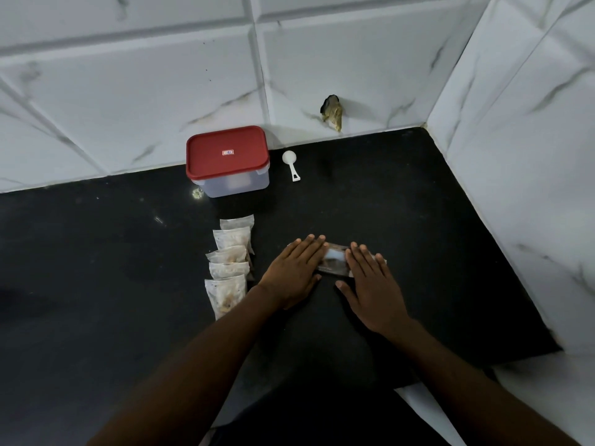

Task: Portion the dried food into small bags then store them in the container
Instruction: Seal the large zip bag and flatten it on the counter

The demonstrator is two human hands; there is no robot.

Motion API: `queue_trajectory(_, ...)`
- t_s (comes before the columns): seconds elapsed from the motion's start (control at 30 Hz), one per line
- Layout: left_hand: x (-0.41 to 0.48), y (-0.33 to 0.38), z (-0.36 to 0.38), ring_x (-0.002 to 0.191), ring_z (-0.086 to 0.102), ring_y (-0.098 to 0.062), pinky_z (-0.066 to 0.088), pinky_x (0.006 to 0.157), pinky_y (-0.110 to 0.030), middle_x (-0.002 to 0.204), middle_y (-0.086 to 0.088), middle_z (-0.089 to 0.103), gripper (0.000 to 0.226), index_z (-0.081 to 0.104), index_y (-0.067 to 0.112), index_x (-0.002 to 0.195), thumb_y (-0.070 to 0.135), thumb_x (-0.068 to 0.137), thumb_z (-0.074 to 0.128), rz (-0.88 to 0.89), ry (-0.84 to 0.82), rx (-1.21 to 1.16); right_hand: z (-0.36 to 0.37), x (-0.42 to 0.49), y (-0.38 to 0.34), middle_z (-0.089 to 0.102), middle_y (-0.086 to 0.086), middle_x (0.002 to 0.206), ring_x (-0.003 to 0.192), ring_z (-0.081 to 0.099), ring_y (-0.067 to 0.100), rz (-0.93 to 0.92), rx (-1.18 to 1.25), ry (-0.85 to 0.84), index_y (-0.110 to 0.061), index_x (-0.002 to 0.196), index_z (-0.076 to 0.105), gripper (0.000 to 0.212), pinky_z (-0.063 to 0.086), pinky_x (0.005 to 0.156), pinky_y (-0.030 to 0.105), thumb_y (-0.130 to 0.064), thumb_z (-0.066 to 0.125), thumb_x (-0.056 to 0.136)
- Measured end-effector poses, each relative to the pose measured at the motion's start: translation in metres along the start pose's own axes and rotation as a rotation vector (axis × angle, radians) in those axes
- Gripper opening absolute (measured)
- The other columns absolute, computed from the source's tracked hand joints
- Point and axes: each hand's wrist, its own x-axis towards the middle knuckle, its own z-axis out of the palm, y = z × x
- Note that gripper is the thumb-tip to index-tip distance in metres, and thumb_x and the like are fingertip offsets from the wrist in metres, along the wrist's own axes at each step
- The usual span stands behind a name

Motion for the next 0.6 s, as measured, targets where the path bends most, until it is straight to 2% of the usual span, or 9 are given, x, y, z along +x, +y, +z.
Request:
queue_trajectory(0.07,0.002,-0.002,-0.007,0.160,0.003,-0.018,0.003,0.131,-0.037,0.174,-0.001,0.003,0.068,0.006,0.021,0.165,0.033,0.108,0.040,0.001,0.016,-0.062,-0.003,0.001,0.005,0.018,-0.001,0.168,0.156,0.013,0.014,-0.007,0.074,0.035,-0.018,0.160,0.022,0.067,0.007,0.127,0.036,-0.037,0.050,0.102)
queue_trajectory(0.13,0.001,-0.004,-0.014,0.158,0.018,-0.020,0.017,0.130,-0.038,0.173,-0.001,0.011,0.068,0.013,0.022,0.164,0.027,0.105,0.047,-0.022,0.060,-0.182,-0.006,0.000,0.009,0.027,-0.004,0.166,0.153,0.023,0.012,-0.003,0.153,0.087,-0.020,0.158,0.031,0.068,0.015,0.126,0.033,-0.029,0.061,0.098)
queue_trajectory(0.2,0.000,-0.008,-0.020,0.151,0.033,-0.021,0.038,0.120,-0.041,0.171,-0.001,0.018,0.062,0.029,0.021,0.159,0.025,0.102,0.054,-0.037,0.117,-0.278,-0.012,0.000,0.014,0.037,-0.005,0.161,0.148,0.033,0.010,0.002,0.228,0.129,-0.023,0.151,0.042,0.062,0.023,0.121,0.026,-0.023,0.067,0.094)
queue_trajectory(0.27,-0.002,-0.013,-0.022,0.146,0.038,-0.023,0.050,0.108,-0.040,0.163,-0.006,0.028,0.052,0.043,0.016,0.149,0.026,0.100,0.058,-0.004,0.167,-0.265,-0.019,0.000,0.018,0.046,-0.003,0.151,0.137,0.045,0.013,-0.026,0.274,0.175,-0.023,0.141,0.053,0.053,0.039,0.110,0.025,-0.017,0.069,0.091)
queue_trajectory(0.33,-0.002,-0.018,-0.022,0.138,0.044,-0.025,0.049,0.108,-0.042,0.151,-0.010,0.041,0.048,0.051,0.013,0.142,0.028,0.098,0.061,0.034,0.202,-0.192,-0.026,0.000,0.022,0.051,-0.001,0.138,0.123,0.052,0.014,-0.054,0.270,0.203,-0.021,0.133,0.059,0.047,0.050,0.100,0.029,-0.017,0.071,0.088)
queue_trajectory(0.43,0.001,-0.023,-0.022,0.130,0.052,-0.028,0.039,0.116,-0.043,0.141,-0.011,0.054,0.045,0.059,0.013,0.138,0.029,0.095,0.062,0.069,0.230,-0.098,-0.026,0.002,0.031,0.063,0.001,0.122,0.112,0.059,0.018,-0.070,0.200,0.237,-0.017,0.127,0.066,0.040,0.046,0.107,0.045,-0.024,0.070,0.087)
queue_trajectory(0.47,0.002,-0.024,-0.023,0.129,0.054,-0.027,0.037,0.117,-0.042,0.139,-0.010,0.056,0.045,0.060,0.014,0.138,0.029,0.096,0.061,0.071,0.233,-0.095,-0.027,0.004,0.033,0.066,0.001,0.119,0.110,0.061,0.019,-0.065,0.199,0.239,-0.017,0.126,0.066,0.040,0.045,0.107,0.045,-0.030,0.067,0.089)
queue_trajectory(0.53,0.004,-0.025,-0.024,0.127,0.057,-0.024,0.035,0.119,-0.041,0.138,-0.007,0.059,0.044,0.058,0.017,0.140,0.029,0.097,0.056,0.060,0.243,-0.101,-0.031,0.009,0.037,0.070,-0.001,0.115,0.104,0.065,0.018,-0.067,0.237,0.264,-0.017,0.123,0.069,0.037,0.049,0.098,0.041,-0.036,0.062,0.092)
queue_trajectory(0.6,0.007,-0.025,-0.029,0.125,0.058,-0.021,0.036,0.117,-0.040,0.137,-0.004,0.060,0.044,0.055,0.020,0.141,0.030,0.099,0.051,0.032,0.256,-0.132,-0.042,0.016,0.036,0.073,-0.005,0.110,0.098,0.067,0.014,-0.010,0.328,0.276,-0.021,0.119,0.071,0.031,0.053,0.089,0.037,-0.035,0.066,0.092)
